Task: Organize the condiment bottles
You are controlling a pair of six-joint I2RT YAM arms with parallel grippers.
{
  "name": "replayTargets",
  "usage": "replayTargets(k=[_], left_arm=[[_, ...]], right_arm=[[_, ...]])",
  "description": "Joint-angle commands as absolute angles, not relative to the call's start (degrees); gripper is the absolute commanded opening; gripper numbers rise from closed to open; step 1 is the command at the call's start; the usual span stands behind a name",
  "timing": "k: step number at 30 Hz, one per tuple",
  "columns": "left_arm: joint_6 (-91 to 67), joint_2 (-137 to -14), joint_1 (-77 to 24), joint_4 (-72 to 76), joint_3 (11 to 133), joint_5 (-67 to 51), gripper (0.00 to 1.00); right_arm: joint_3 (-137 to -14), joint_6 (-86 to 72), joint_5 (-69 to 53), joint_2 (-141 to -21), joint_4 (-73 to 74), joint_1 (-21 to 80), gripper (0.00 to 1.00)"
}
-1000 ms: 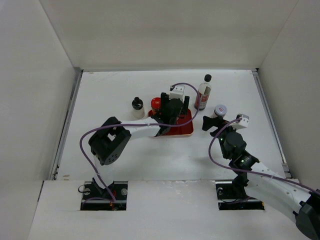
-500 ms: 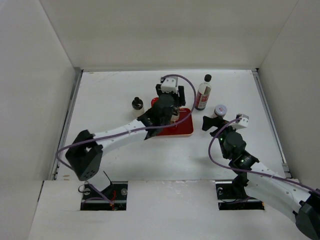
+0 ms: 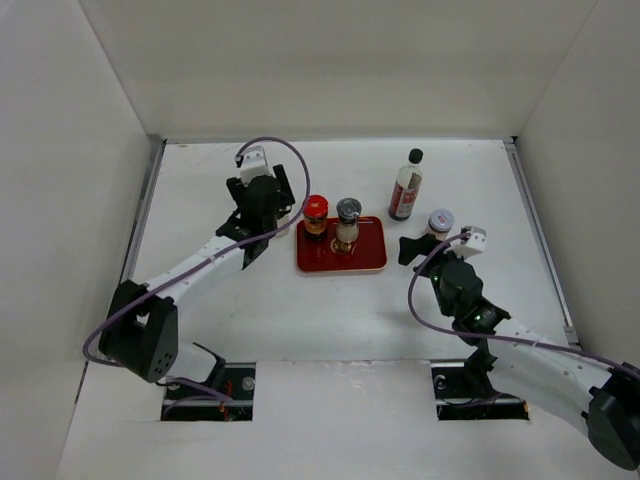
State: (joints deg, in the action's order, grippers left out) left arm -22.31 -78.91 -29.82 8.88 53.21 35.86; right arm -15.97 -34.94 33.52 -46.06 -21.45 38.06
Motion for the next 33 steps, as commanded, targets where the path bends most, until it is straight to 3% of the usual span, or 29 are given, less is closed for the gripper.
replayTargets(k=[1,15,21,25,33], left_arm=[[-23.2,-81.9,-28.9,6.2,55.1,31.7,0.72],[-23.1,-91.8,-28.6,8.7,57.0,31.8,0.69],[-22.5,-91.2,-29.1,9.3,56.5,33.0,0.43],[-21.4,-83.6,-31.5,8.7,52.3,35.9,0.34],[-19.9,-60.4,-44.0,-7.3,49.8,37.8,0.34]], right_arm=[[-17.5,-34.2,32.6,-46.1,-25.3,38.9,0.94],[-17.9,-33.4,32.2,-46.6,-25.4,39.9,0.97],[-17.8,-33.0,32.3,-46.2,-25.7,40.1,0.97],[-17.9,-33.0,32.3,-46.6,-25.7,40.1,0.97],[-18.1,-32.7,33.6,-46.8,-25.7,40.3,0.97]])
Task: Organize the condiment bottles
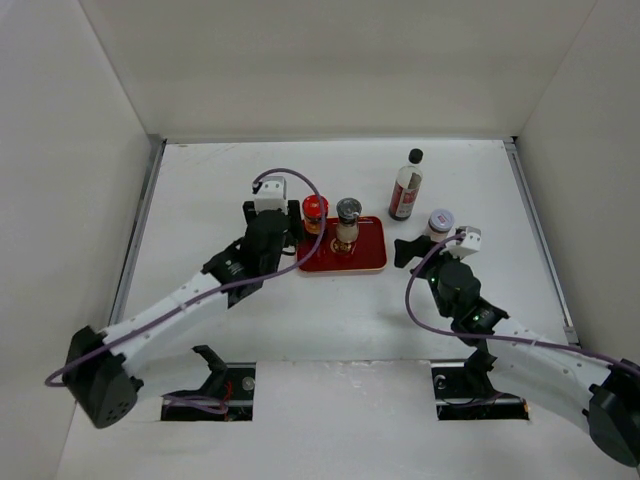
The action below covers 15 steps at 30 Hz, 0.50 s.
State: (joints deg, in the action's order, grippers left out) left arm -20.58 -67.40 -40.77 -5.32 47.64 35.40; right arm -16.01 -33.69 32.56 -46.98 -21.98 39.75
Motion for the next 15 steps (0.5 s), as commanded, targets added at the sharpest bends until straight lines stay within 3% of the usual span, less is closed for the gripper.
replayTargets(k=[1,7,8,12,15], left_arm=[[-20.4,-59.7,-45.8,-8.0,50.2,37.7,0.34],[-21.3,-69.7,-56.2,2.8,54.9,37.0,0.34],[-20.8,-72.7,-56.7,4.8,56.9,35.5,0.33],[-18.8,-83.8,-57.6,11.4,65.0,30.7,0.33],[-16.7,-91.4,-58.4,12.4,72.0,28.1,0.33]], right_arm=[[-18.1,-32.7,34.1,-46.4,-25.5,40.3,0.97],[-17.1,-34.0,38.7,-39.9,-20.9,39.0,0.92],[-17.1,-34.3,39.5,-38.9,-19.5,38.6,0.87],[-17.2,-36.0,42.0,-33.5,-13.9,37.4,0.47],[-17.4,-37.3,42.4,-31.7,-11.1,36.9,0.36]])
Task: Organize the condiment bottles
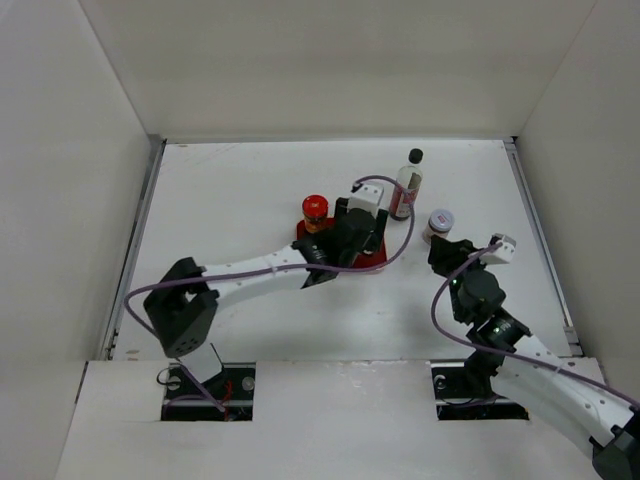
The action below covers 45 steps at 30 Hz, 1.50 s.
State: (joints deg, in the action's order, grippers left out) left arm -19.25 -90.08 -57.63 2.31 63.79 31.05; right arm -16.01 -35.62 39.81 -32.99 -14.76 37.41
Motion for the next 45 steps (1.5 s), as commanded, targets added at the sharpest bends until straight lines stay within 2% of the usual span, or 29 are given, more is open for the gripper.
replayTargets(k=[1,5,10,25,34,38,41,45], left_arm=[[-15.4,-93.8,-58.8,12.8,74.1,27.7,0.33],[-11.0,-102.5,-58.3,13.7,80.5,29.1,0.33],[-9.4,-108.4,-56.2,16.7,82.4,29.5,0.33],[-7.4,-111.9,-53.3,21.6,80.2,30.8,0.34],[-8.0,-111.3,-53.9,21.3,76.9,31.2,0.38],[-8.1,-111.4,-53.8,21.2,76.1,31.2,0.42],[-8.2,-112.0,-53.8,21.0,75.9,31.4,0.49],[-8.2,-112.1,-54.1,21.6,75.8,32.1,0.70]], right_arm=[[-17.1,-37.8,42.3,-31.5,-10.6,36.9,0.36],[-15.5,-38.9,42.3,-29.9,-10.6,36.9,0.40],[-15.1,-38.6,41.7,-29.4,-11.2,36.5,0.43],[-13.9,-37.7,38.5,-32.2,-15.6,36.4,0.46],[-14.1,-37.5,38.5,-32.8,-15.6,36.3,0.49],[-14.2,-37.5,38.4,-33.1,-16.0,36.2,0.51],[-14.0,-37.4,38.4,-32.8,-16.0,36.2,0.52],[-13.9,-37.3,38.5,-32.5,-16.0,36.2,0.54]])
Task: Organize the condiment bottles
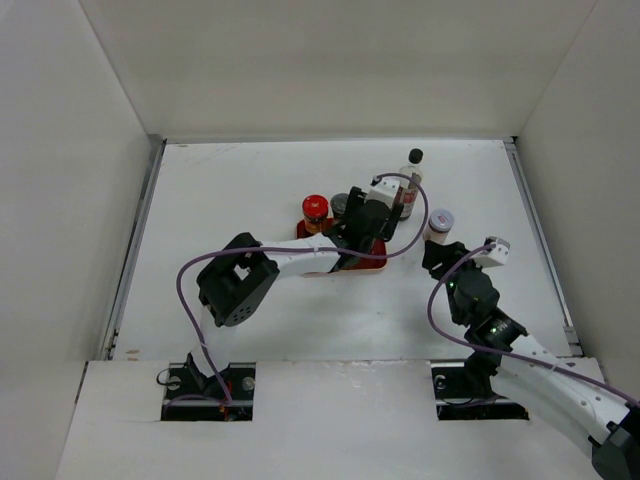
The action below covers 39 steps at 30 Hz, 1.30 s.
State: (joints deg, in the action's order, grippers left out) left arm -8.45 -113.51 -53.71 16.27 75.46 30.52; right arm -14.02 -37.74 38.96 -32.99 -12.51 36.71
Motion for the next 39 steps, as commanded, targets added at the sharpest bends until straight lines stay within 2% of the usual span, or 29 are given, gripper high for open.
replayTargets(k=[1,5,9,13,15,20,23,25,29,31,35,39], left_arm=[[-8.3,-112.0,-54.2,21.8,75.8,32.1,0.74],[-8.3,-110.3,-54.5,22.4,75.4,32.5,0.88],[-8.3,-108.2,-55.3,23.8,74.7,33.0,0.93],[-8.6,-105.6,-56.4,25.7,73.8,33.1,0.96],[-8.7,-104.1,-56.8,27.1,73.4,33.2,0.97],[-9.6,-99.2,-57.8,28.6,74.9,34.6,0.99],[-10.1,-95.3,-57.3,30.5,73.6,34.7,0.98],[-10.9,-91.2,-56.5,32.0,70.2,35.0,0.88],[-15.2,-80.9,-52.2,37.0,57.5,35.1,0.47],[-19.2,-74.4,-48.4,37.7,49.2,35.2,0.33],[-27.9,-61.2,-39.6,37.1,31.8,37.4,0.25],[-32.9,-52.1,-32.3,34.3,20.9,37.3,0.26]], right_arm=[[-13.9,-37.3,38.5,-32.7,-16.0,36.2,0.54],[-13.9,-37.4,38.4,-33.1,-16.1,36.2,0.60],[-13.9,-37.3,38.4,-33.0,-16.3,36.2,0.64],[-14.1,-37.3,38.4,-32.3,-15.7,36.3,0.63],[-14.4,-37.2,38.3,-31.9,-15.4,36.3,0.56],[-16.7,-36.8,38.9,-31.9,-13.1,38.5,0.31],[-17.3,-37.1,39.6,-32.3,-12.0,39.7,0.21],[-18.6,-37.0,39.4,-33.1,-11.0,40.2,0.18],[-23.7,-35.7,37.6,-39.0,-10.8,41.2,0.17],[-28.6,-33.6,35.7,-44.7,-11.4,41.4,0.19],[-39.3,-26.0,35.3,-55.3,-14.1,40.4,0.30],[-50.2,-20.6,33.4,-63.4,-14.3,33.7,0.60]])
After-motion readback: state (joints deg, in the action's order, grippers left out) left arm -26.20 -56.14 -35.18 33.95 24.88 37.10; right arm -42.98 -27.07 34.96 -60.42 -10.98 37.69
